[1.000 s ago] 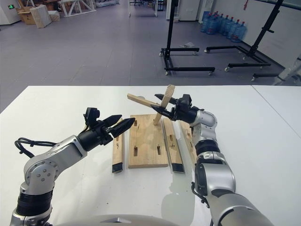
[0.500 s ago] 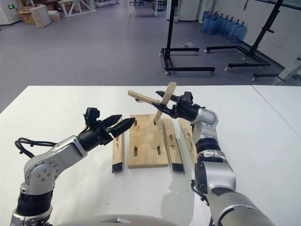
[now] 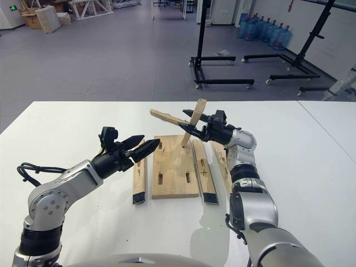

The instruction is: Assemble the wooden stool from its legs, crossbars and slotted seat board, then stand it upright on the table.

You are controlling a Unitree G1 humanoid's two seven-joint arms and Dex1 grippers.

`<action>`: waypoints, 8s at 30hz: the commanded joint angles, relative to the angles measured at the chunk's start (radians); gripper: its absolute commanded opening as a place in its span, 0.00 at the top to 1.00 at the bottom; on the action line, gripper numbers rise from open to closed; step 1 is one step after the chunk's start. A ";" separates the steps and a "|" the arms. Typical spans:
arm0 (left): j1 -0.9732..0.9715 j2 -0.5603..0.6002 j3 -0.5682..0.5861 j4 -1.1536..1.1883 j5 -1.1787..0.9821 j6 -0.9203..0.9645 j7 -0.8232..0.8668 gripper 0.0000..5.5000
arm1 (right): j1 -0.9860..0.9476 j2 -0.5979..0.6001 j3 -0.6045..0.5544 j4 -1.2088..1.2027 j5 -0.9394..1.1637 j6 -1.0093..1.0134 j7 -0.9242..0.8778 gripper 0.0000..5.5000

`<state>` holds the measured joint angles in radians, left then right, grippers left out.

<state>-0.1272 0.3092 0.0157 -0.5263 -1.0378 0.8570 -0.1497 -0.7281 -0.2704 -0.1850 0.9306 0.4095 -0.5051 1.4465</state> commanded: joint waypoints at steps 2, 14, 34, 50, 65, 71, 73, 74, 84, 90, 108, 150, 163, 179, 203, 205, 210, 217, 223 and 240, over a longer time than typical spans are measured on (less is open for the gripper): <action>0.007 -0.001 -0.003 -0.009 0.008 0.010 0.004 0.11 | 0.011 -0.006 0.007 -0.014 -0.006 -0.009 0.009 0.63; 0.011 -0.005 -0.005 -0.011 0.012 0.011 0.006 0.11 | 0.042 -0.009 0.016 -0.038 -0.001 0.004 0.017 0.63; 0.013 -0.052 -0.026 -0.006 0.061 -0.013 -0.002 0.11 | 0.126 -0.058 0.042 -0.454 0.086 0.298 -0.112 0.63; 0.020 -0.058 -0.023 -0.011 0.070 -0.003 -0.009 0.11 | 0.072 -0.071 0.030 -0.298 0.135 0.362 0.047 0.63; 0.022 -0.061 -0.031 -0.014 0.072 -0.002 -0.009 0.11 | 0.044 -0.064 0.044 -0.185 0.083 0.270 0.078 0.63; 0.024 -0.061 -0.035 -0.015 0.074 -0.004 -0.011 0.11 | 0.048 -0.062 0.049 -0.181 0.077 0.259 0.081 0.63; 0.023 -0.061 -0.036 -0.013 0.075 -0.005 -0.010 0.11 | 0.050 -0.061 0.048 -0.181 0.074 0.260 0.083 0.63; 0.023 -0.062 -0.036 -0.013 0.074 -0.005 -0.010 0.11 | 0.052 -0.061 0.049 -0.182 0.073 0.261 0.085 0.63; 0.026 -0.067 -0.037 -0.016 0.075 -0.008 -0.006 0.11 | 0.025 -0.056 0.067 -0.166 0.051 0.250 0.097 0.63; 0.026 -0.071 -0.038 -0.016 0.077 -0.009 -0.003 0.11 | -0.011 -0.060 0.051 -0.133 0.050 0.218 0.086 0.63; 0.031 -0.072 -0.038 -0.021 0.076 -0.005 -0.003 0.11 | 0.015 -0.058 0.057 -0.136 0.047 0.220 0.099 0.63; 0.041 -0.084 -0.044 -0.025 0.081 -0.008 0.005 0.11 | 0.038 -0.063 0.199 0.146 -0.145 0.507 -0.172 0.63; 0.035 -0.069 -0.039 -0.024 0.069 0.007 0.002 0.11 | 0.098 -0.029 0.242 0.190 -0.158 0.648 -0.220 0.63; 0.033 -0.074 -0.043 -0.023 0.074 0.005 0.004 0.11 | 0.067 -0.037 0.342 0.132 -0.213 0.603 -0.285 0.63; 0.031 -0.076 -0.045 -0.017 0.082 0.001 0.001 0.11 | 0.048 -0.033 0.337 0.113 -0.188 0.607 -0.355 0.39; 0.030 -0.077 -0.046 -0.016 0.084 0.000 0.000 0.11 | 0.043 -0.030 0.322 0.108 -0.192 0.613 -0.351 0.33; 0.026 -0.077 -0.044 -0.014 0.087 -0.002 -0.001 0.11 | 0.026 -0.071 0.303 0.087 -0.215 0.626 -0.329 0.24; 0.023 -0.071 -0.027 -0.013 0.085 -0.005 -0.003 0.11 | -0.038 -0.158 0.254 0.008 -0.210 0.730 -0.305 0.24; 0.003 -0.041 0.058 -0.015 0.043 -0.011 -0.002 0.11 | 0.098 -0.300 0.131 -0.440 -0.132 0.904 -0.369 0.24; -0.038 0.179 0.565 -0.115 -0.013 -0.024 0.434 0.11 | 0.719 -0.125 -0.020 -1.634 -0.279 1.733 -1.151 0.24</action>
<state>-0.1785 0.5223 0.5899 -0.6575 -1.0573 0.8371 0.2363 -0.0396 -0.4323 -0.1794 -0.6868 0.1540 1.1852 0.3529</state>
